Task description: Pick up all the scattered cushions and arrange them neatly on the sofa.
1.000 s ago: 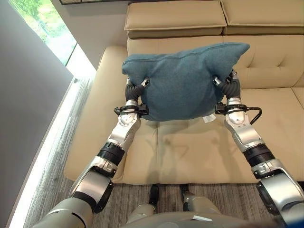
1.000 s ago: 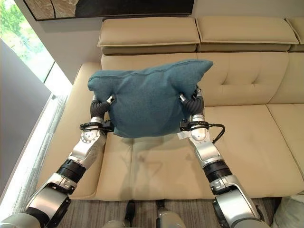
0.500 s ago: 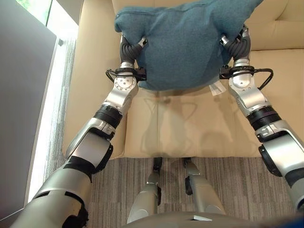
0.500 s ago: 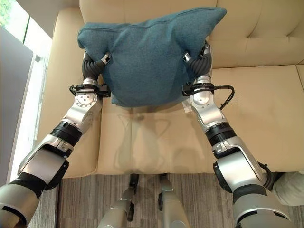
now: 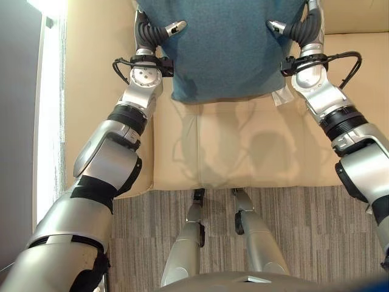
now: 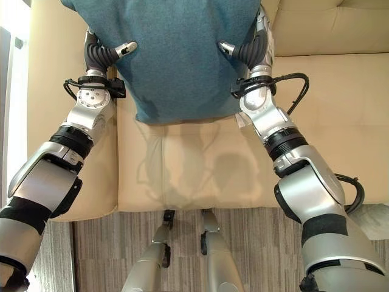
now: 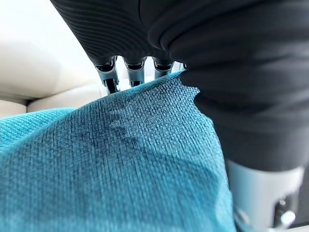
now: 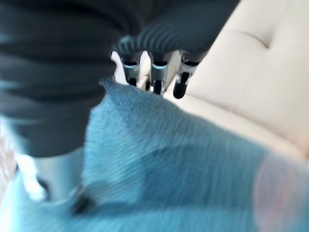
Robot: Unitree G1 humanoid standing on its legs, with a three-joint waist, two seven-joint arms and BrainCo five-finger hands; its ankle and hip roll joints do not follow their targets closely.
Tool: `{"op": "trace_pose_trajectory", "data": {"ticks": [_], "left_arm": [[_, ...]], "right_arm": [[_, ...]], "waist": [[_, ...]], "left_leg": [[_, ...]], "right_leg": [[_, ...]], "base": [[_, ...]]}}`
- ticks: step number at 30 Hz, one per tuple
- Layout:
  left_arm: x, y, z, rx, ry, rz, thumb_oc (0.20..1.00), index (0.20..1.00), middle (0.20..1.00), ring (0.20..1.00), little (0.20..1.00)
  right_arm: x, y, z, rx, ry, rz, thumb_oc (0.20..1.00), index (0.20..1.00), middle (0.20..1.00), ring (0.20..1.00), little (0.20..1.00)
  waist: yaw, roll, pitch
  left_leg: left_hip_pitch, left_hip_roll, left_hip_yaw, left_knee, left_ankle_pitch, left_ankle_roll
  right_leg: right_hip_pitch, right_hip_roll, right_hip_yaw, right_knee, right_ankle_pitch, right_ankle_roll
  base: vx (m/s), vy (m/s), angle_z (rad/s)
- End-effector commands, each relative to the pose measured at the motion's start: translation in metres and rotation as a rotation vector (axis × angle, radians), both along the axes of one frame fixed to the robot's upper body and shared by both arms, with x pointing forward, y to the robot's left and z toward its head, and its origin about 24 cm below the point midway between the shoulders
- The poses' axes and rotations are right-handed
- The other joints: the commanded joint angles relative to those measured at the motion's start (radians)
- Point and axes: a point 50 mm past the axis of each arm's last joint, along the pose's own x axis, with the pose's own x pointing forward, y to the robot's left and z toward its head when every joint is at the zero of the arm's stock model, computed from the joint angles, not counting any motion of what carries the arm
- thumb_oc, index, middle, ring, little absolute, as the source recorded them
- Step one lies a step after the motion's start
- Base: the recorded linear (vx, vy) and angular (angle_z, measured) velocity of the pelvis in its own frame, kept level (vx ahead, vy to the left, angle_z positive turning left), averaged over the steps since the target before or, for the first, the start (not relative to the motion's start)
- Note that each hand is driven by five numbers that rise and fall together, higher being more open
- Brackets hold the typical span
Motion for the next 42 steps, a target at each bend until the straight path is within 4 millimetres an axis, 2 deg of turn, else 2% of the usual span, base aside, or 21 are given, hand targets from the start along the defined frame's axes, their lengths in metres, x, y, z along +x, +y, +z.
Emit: {"op": "trace_pose_trajectory", "data": {"ticks": [1, 6, 11, 16, 19, 21, 23, 24, 25, 26, 27, 31, 32, 33, 34, 35, 36, 37, 38, 42], "left_arm": [[-0.012, -0.005, 0.058, 0.081, -0.199, -0.002, 1.0, 1.0, 1.0, 1.0, 1.0], [-0.016, 0.027, 0.067, 0.064, -0.197, 0.101, 1.0, 1.0, 1.0, 1.0, 1.0], [-0.022, 0.055, 0.065, 0.028, -0.193, 0.162, 1.0, 1.0, 1.0, 1.0, 1.0], [-0.026, 0.071, 0.036, 0.024, -0.159, 0.155, 1.0, 1.0, 1.0, 1.0, 1.0], [-0.03, 0.072, 0.007, 0.035, -0.127, 0.118, 1.0, 1.0, 1.0, 1.0, 1.0], [-0.036, 0.075, -0.024, 0.025, -0.077, 0.094, 1.0, 1.0, 1.0, 1.0, 1.0], [-0.046, 0.076, -0.065, -0.006, -0.008, 0.063, 1.0, 1.0, 1.0, 1.0, 1.0], [-0.046, 0.076, -0.065, -0.006, -0.008, 0.063, 1.0, 1.0, 1.0, 1.0, 1.0], [-0.069, 0.08, -0.126, -0.037, 0.128, 0.025, 1.0, 1.0, 1.0, 1.0, 1.0], [-0.07, 0.08, -0.127, -0.036, 0.133, 0.024, 1.0, 1.0, 1.0, 1.0, 1.0], [-0.079, 0.084, -0.141, -0.028, 0.172, 0.021, 1.0, 1.0, 1.0, 1.0, 1.0], [-0.131, 0.102, -0.222, -0.035, 0.434, 0.058, 1.0, 1.0, 1.0, 1.0, 1.0], [-0.142, 0.107, -0.235, -0.047, 0.483, 0.074, 1.0, 1.0, 1.0, 1.0, 1.0], [-0.168, 0.111, -0.272, -0.045, 0.636, 0.106, 1.0, 1.0, 1.0, 1.0, 1.0], [-0.169, 0.111, -0.272, -0.045, 0.638, 0.106, 1.0, 1.0, 1.0, 1.0, 1.0], [-0.196, 0.113, -0.306, -0.065, 0.786, 0.125, 1.0, 1.0, 1.0, 1.0, 1.0], [-0.208, 0.113, -0.32, -0.067, 0.859, 0.134, 1.0, 1.0, 1.0, 1.0, 1.0], [-0.208, 0.113, -0.321, -0.067, 0.859, 0.135, 1.0, 1.0, 1.0, 1.0, 1.0], [-0.233, 0.109, -0.347, -0.072, 0.995, 0.141, 1.0, 1.0, 1.0, 1.0, 1.0], [-0.283, 0.099, -0.394, -0.104, 1.28, 0.159, 1.0, 1.0, 1.0, 1.0, 1.0]], "right_arm": [[-0.008, 0.004, 0.046, -0.057, -0.163, -0.072, 1.0, 1.0, 1.0, 1.0, 1.0], [-0.009, -0.034, 0.053, -0.066, -0.124, -0.221, 1.0, 1.0, 1.0, 1.0, 1.0], [-0.014, -0.065, 0.051, -0.064, -0.085, -0.302, 1.0, 1.0, 1.0, 1.0, 1.0], [-0.02, -0.093, 0.02, -0.027, -0.025, -0.318, 1.0, 1.0, 1.0, 1.0, 1.0], [-0.025, -0.101, -0.013, -0.027, 0.03, -0.285, 1.0, 1.0, 1.0, 1.0, 1.0], [-0.032, -0.106, -0.044, -0.002, 0.081, -0.253, 1.0, 1.0, 1.0, 1.0, 1.0], [-0.043, -0.112, -0.086, 0.03, 0.169, -0.22, 1.0, 1.0, 1.0, 1.0, 1.0], [-0.043, -0.112, -0.086, 0.03, 0.169, -0.22, 1.0, 1.0, 1.0, 1.0, 1.0], [-0.067, -0.12, -0.146, 0.03, 0.339, -0.182, 1.0, 1.0, 1.0, 1.0, 1.0], [-0.068, -0.121, -0.148, 0.029, 0.344, -0.183, 1.0, 1.0, 1.0, 1.0, 1.0], [-0.076, -0.124, -0.162, 0.012, 0.396, -0.179, 1.0, 1.0, 1.0, 1.0, 1.0], [-0.123, -0.143, -0.229, 0.077, 0.609, -0.205, 1.0, 1.0, 1.0, 1.0, 1.0], [-0.132, -0.146, -0.24, 0.081, 0.652, -0.218, 1.0, 1.0, 1.0, 1.0, 1.0], [-0.152, -0.146, -0.27, 0.131, 0.753, -0.218, 1.0, 1.0, 1.0, 1.0, 1.0], [-0.153, -0.146, -0.27, 0.131, 0.755, -0.218, 1.0, 1.0, 1.0, 1.0, 1.0], [-0.168, -0.145, -0.292, 0.155, 0.837, -0.219, 1.0, 1.0, 1.0, 1.0, 1.0], [-0.175, -0.144, -0.302, 0.163, 0.881, -0.219, 1.0, 1.0, 1.0, 1.0, 1.0], [-0.175, -0.144, -0.302, 0.163, 0.881, -0.219, 1.0, 1.0, 1.0, 1.0, 1.0], [-0.189, -0.142, -0.325, 0.177, 0.985, -0.224, 1.0, 1.0, 1.0, 1.0, 1.0], [-0.218, -0.128, -0.372, 0.208, 1.219, -0.213, 1.0, 1.0, 1.0, 1.0, 1.0]], "waist": [[0.012, -0.005, -0.044], [0.011, -0.01, -0.057], [0.011, -0.018, -0.069], [0.011, -0.026, -0.076], [0.009, -0.033, -0.078], [0.007, -0.039, -0.077], [0.006, -0.046, -0.08], [0.006, -0.046, -0.08], [0.006, -0.055, -0.089], [0.006, -0.055, -0.09], [0.006, -0.057, -0.094], [0.003, -0.06, -0.11], [0.003, -0.059, -0.115], [0.002, -0.061, -0.12], [0.002, -0.061, -0.119], [0.0, -0.06, -0.125], [-0.001, -0.06, -0.126], [-0.001, -0.06, -0.124], [-0.003, -0.061, -0.127], [-0.006, -0.064, -0.132]], "left_leg": [[0.022, -0.023, 0.039, 0.005, -0.013, -0.036], [0.038, -0.025, 0.036, 0.005, -0.014, -0.04], [0.054, -0.024, 0.035, 0.005, -0.015, -0.042], [0.098, -0.017, 0.038, 0.005, -0.027, -0.042], [0.143, -0.008, 0.046, 0.005, -0.039, -0.041], [0.18, -0.002, 0.052, 0.005, -0.05, -0.038], [0.219, 0.001, 0.061, 0.005, -0.058, -0.035], [0.219, 0.001, 0.061, 0.005, -0.058, -0.035], [0.283, 0.008, 0.075, 0.005, -0.072, -0.03], [0.287, 0.008, 0.074, 0.005, -0.073, -0.03], [0.302, 0.01, 0.077, 0.005, -0.075, -0.029], [0.374, 0.014, 0.087, 0.005, -0.087, -0.02], [0.387, 0.014, 0.089, 0.005, -0.09, -0.018], [0.419, 0.016, 0.095, 0.005, -0.096, -0.014], [0.423, 0.016, 0.095, 0.005, -0.097, -0.014], [0.445, 0.018, 0.105, 0.005, -0.101, -0.012], [0.459, 0.019, 0.109, 0.005, -0.102, -0.011], [0.462, 0.019, 0.109, 0.005, -0.103, -0.011], [0.483, 0.023, 0.114, 0.005, -0.105, -0.009], [0.527, 0.025, 0.125, 0.005, -0.111, -0.004]], "right_leg": [[0.091, -0.024, 0.008, 0.021, -0.117, 0.117], [0.112, -0.027, -0.002, 0.016, -0.115, 0.118], [0.137, -0.03, -0.011, 0.01, -0.117, 0.119], [0.186, -0.031, -0.015, 0.006, -0.128, 0.118], [0.236, -0.032, -0.019, 0.005, -0.139, 0.117], [0.272, -0.033, -0.019, 0.005, -0.148, 0.113], [0.313, -0.034, -0.022, 0.005, -0.158, 0.112], [0.313, -0.034, -0.022, 0.005, -0.158, 0.112], [0.373, -0.037, -0.028, 0.005, -0.17, 0.111], [0.377, -0.036, -0.028, 0.005, -0.171, 0.111], [0.394, -0.037, -0.032, 0.005, -0.174, 0.11], [0.464, -0.039, -0.036, 0.005, -0.188, 0.11], [0.478, -0.038, -0.037, 0.005, -0.191, 0.109], [0.509, -0.038, -0.041, 0.005, -0.194, 0.109], [0.512, -0.038, -0.041, 0.005, -0.195, 0.109], [0.539, -0.039, -0.042, 0.005, -0.199, 0.109], [0.553, -0.038, -0.042, 0.005, -0.201, 0.109], [0.556, -0.038, -0.042, 0.005, -0.202, 0.109], [0.576, -0.036, -0.041, 0.011, -0.207, 0.107], [0.614, -0.033, -0.04, 0.023, -0.219, 0.104]], "base": [[0.0, 0.0, 0.0], [0.0, -0.009, 0.04], [-0.01, -0.003, 0.03], [0.0, -0.003, 0.06], [0.0, -0.003, 0.01], [0.01, -0.002, -0.02], [0.03, -0.004, -0.06], [0.06, -0.01, -0.09], [0.05, -0.006, -0.13], [0.09, -0.004, -0.11], [0.04, 0.003, -0.06], [0.03, 0.006, 0.01], [0.0, 0.0, 0.0], [0.0, 0.0, 0.0], [0.0, 0.0, 0.0], [-0.03, 0.017, -0.05], [-0.03, 0.017, -0.04], [-0.04, -0.001, -0.04], [-0.05, -0.001, -0.03], [-0.04, -0.007, -0.04]]}}
